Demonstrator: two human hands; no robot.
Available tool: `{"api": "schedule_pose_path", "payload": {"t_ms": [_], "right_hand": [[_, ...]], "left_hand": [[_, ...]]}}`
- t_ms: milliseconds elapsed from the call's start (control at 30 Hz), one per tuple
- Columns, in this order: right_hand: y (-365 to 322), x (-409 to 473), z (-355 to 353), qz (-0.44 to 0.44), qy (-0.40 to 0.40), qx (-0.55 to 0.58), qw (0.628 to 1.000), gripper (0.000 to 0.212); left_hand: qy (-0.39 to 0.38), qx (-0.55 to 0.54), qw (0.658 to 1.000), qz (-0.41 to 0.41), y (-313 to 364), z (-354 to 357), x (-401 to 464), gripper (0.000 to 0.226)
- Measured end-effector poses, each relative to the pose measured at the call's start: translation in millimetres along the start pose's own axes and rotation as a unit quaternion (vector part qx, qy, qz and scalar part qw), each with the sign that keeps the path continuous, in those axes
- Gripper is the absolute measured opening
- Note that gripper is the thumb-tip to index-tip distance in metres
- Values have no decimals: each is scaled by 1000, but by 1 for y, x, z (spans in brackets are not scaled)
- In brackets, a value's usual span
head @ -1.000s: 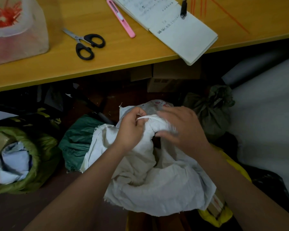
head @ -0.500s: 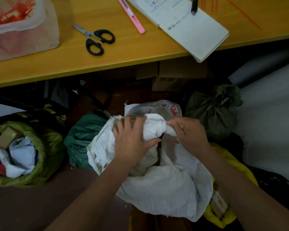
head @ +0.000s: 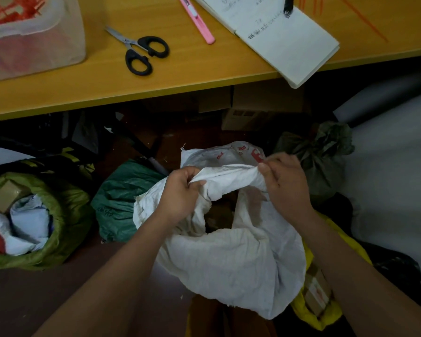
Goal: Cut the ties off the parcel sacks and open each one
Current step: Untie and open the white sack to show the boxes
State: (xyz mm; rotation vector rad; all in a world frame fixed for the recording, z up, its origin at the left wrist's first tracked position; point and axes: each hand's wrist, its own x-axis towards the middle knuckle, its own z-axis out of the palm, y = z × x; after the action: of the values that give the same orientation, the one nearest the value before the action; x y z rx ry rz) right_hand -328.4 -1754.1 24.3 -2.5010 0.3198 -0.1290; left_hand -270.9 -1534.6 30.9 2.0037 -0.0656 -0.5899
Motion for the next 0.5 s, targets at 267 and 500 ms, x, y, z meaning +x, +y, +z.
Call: {"api": "schedule_pose_path", "payload": {"t_ms": [267, 500], "right_hand": [[-26, -6, 14, -180, -96, -93, 975, 51], [-27, -4, 14, -202, -54, -77, 975, 41]], "left_hand": [[-35, 18, 999, 23, 11, 6, 8, 22], [-43, 101, 993, 31, 0, 14, -6, 26]]}}
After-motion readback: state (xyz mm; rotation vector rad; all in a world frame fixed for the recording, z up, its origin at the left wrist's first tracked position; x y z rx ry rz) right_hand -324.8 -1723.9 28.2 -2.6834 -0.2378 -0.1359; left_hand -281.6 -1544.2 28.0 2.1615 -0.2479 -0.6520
